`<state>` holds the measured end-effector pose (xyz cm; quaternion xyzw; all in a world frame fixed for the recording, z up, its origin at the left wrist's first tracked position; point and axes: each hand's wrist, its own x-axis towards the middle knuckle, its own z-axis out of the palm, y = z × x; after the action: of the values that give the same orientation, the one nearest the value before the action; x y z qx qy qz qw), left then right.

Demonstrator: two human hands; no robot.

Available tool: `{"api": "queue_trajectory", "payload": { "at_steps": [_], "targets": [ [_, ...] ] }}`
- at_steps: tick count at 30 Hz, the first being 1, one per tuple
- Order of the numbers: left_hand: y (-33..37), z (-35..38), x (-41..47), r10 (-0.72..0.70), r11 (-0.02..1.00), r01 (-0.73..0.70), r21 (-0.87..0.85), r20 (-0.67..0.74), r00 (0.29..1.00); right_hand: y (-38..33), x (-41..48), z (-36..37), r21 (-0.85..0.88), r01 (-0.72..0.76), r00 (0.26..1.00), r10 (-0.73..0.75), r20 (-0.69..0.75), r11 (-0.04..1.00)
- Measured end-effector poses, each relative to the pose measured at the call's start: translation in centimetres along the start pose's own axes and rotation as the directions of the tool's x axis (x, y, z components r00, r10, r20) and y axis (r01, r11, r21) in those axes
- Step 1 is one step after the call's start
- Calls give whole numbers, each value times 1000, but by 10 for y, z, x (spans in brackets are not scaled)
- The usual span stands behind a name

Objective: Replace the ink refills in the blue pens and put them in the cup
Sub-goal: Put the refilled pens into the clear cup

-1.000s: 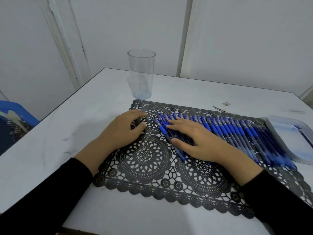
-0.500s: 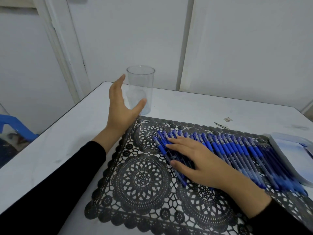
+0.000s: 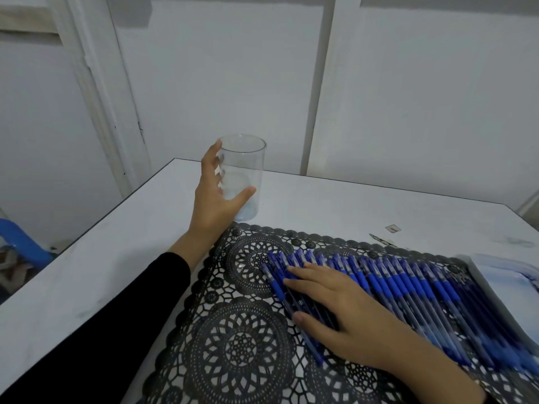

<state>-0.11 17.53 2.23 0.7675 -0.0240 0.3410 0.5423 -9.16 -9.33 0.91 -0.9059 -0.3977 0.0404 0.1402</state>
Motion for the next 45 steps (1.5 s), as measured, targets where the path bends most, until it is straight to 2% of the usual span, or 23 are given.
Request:
{"api": "queue_trajectory", "payload": {
  "at_steps": [27,45],
  "targets": [
    [67,-58,-110,-33,998,35,-46,48,998,-8,-4,-4,7,4,999,-3,-54,1000],
    [71,-61,-130,-7,1000,5,26,98,995,-7,-3,-1,-25,18,996,-20,-91,1000]
  ]
}}
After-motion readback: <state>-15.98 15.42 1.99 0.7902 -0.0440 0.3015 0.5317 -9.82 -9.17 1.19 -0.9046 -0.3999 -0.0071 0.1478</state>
